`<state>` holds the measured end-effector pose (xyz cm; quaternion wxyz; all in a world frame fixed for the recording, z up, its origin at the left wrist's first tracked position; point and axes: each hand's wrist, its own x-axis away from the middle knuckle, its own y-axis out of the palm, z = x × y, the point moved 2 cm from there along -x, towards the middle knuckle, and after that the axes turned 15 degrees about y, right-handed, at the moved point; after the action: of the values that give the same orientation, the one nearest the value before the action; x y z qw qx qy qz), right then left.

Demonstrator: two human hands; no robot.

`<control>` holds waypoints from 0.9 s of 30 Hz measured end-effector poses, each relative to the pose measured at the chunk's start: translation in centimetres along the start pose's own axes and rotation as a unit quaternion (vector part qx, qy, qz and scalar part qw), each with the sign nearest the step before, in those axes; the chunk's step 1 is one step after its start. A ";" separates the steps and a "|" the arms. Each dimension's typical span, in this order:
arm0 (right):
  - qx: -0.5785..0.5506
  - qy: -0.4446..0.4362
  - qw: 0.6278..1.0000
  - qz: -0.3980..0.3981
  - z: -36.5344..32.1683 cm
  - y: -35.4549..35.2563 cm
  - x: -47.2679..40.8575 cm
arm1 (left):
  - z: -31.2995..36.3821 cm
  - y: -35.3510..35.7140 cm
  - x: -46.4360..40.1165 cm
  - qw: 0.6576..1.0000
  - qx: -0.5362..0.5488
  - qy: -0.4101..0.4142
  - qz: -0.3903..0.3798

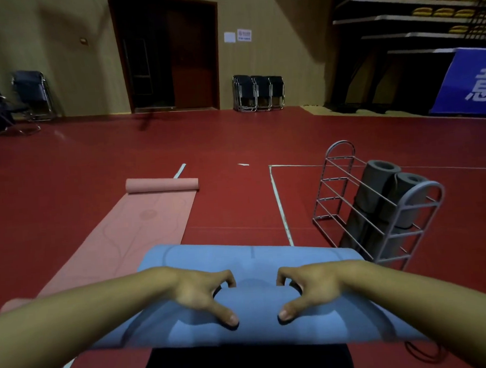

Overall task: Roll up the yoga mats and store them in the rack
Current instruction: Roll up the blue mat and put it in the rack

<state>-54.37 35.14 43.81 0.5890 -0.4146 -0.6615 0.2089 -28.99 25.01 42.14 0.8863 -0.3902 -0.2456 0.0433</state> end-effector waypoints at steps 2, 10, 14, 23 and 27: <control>-0.005 0.005 1.000 -0.006 0.1 0.2 -0.3 | -0.1 0.3 -0.1 1.000 0.007 -0.004 -0.010; 0.022 0.014 1.000 0.017 0.0 0.1 -1.0 | -0.3 -0.1 -1.3 0.995 -0.095 0.025 -0.015; 0.006 0.035 0.999 0.001 -0.1 -0.4 -0.8 | -0.3 -0.8 -1.5 0.995 -0.099 0.015 0.021; 0.002 0.034 0.999 0.009 0.0 -0.4 -1.6 | 0.1 -1.0 -2.5 0.982 -0.180 0.047 0.027; 0.075 0.011 0.995 0.071 -1.0 -0.5 -1.4 | -0.1 -1.3 -3.2 0.983 -0.176 0.049 0.013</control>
<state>-53.66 33.55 43.56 0.6095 -0.4174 -0.6063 0.2943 -31.87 23.13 41.72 0.8139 -0.5453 -0.2006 -0.0081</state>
